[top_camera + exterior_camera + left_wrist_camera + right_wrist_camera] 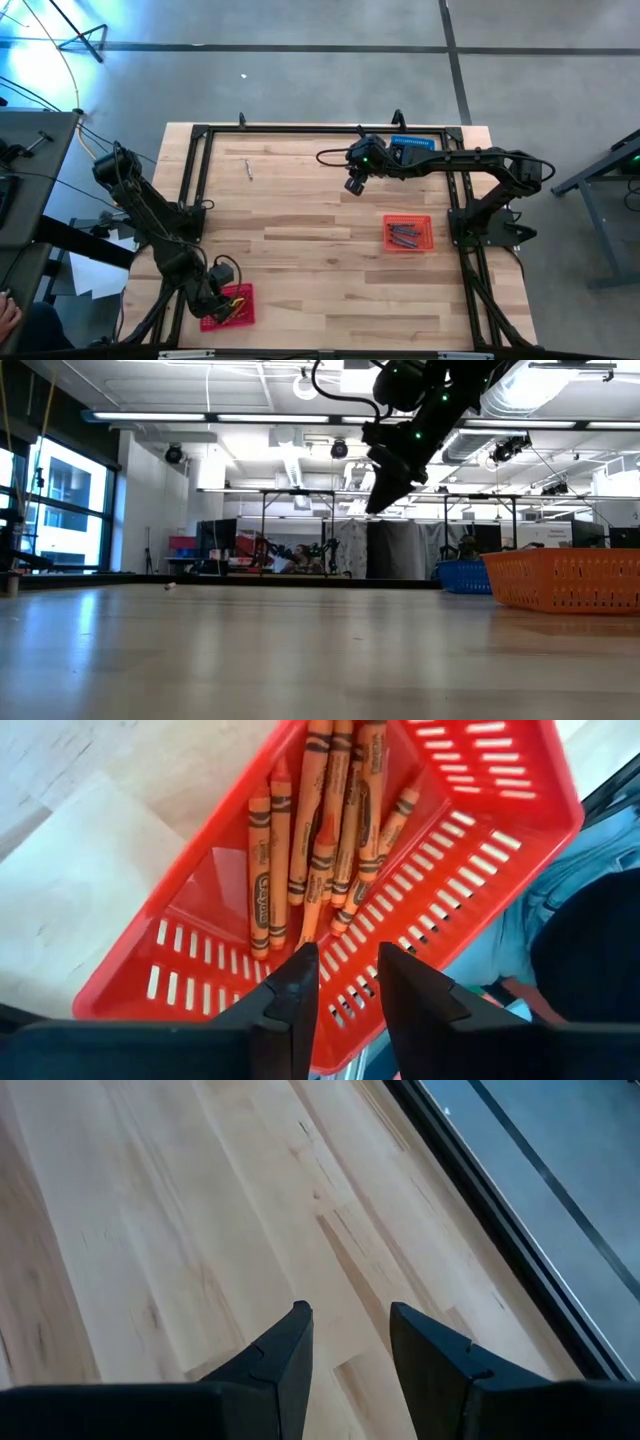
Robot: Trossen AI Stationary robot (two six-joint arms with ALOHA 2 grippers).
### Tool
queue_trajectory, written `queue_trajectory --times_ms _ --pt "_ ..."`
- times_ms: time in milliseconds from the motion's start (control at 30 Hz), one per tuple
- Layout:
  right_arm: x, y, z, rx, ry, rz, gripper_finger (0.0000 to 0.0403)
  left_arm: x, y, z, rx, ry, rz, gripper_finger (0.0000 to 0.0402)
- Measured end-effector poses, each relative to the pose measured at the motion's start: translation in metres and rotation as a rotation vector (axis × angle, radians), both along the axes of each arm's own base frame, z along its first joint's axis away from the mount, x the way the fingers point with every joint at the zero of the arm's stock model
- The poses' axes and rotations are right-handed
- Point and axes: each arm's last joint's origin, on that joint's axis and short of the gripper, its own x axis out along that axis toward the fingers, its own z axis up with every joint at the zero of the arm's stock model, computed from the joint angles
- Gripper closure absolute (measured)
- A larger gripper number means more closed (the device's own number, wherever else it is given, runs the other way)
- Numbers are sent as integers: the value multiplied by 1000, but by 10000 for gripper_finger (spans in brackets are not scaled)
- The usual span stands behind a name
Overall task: Sort crayons
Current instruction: Put the gray crayon into the blue bin
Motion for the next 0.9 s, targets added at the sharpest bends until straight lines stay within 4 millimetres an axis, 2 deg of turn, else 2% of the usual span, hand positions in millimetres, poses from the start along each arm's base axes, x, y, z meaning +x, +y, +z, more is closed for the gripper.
queue_trajectory --times_ms 200,433,667,900 --pt "-1 0 -1 -11 19 17 274 8 2 2 -29 -22 28 310" --pt "-1 0 -1 -26 30 36 274 23 12 13 -59 -151 47 310" --pt "-2 -5 -1 -40 41 40 274 46 39 32 0 -383 33 310" --pt "-7 -19 0 -53 53 14 274 65 80 44 203 -555 9 310"
